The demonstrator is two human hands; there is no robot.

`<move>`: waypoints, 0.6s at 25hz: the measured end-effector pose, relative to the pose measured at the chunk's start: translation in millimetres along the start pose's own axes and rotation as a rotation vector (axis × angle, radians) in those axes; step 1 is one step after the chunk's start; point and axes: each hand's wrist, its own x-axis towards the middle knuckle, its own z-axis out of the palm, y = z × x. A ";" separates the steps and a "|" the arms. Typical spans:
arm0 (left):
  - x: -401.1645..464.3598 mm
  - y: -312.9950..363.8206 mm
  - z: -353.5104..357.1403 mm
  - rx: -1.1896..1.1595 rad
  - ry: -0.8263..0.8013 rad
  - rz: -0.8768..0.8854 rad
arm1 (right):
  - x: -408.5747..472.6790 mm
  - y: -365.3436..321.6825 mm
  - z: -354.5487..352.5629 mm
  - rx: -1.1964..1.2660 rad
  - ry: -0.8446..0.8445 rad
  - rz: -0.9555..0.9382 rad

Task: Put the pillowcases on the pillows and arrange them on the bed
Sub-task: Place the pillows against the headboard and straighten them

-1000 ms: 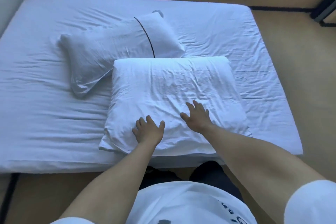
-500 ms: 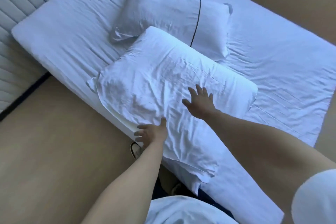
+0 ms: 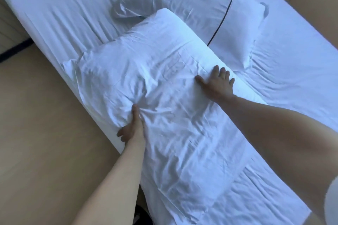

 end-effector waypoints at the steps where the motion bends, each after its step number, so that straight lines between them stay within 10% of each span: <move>1: 5.8 -0.5 7.3 0.008 0.028 -0.019 | 14.4 1.2 0.6 0.016 0.015 0.016; 15: 44.7 -25.0 54.4 0.094 0.323 0.093 | 111.3 22.0 34.3 0.136 0.098 0.085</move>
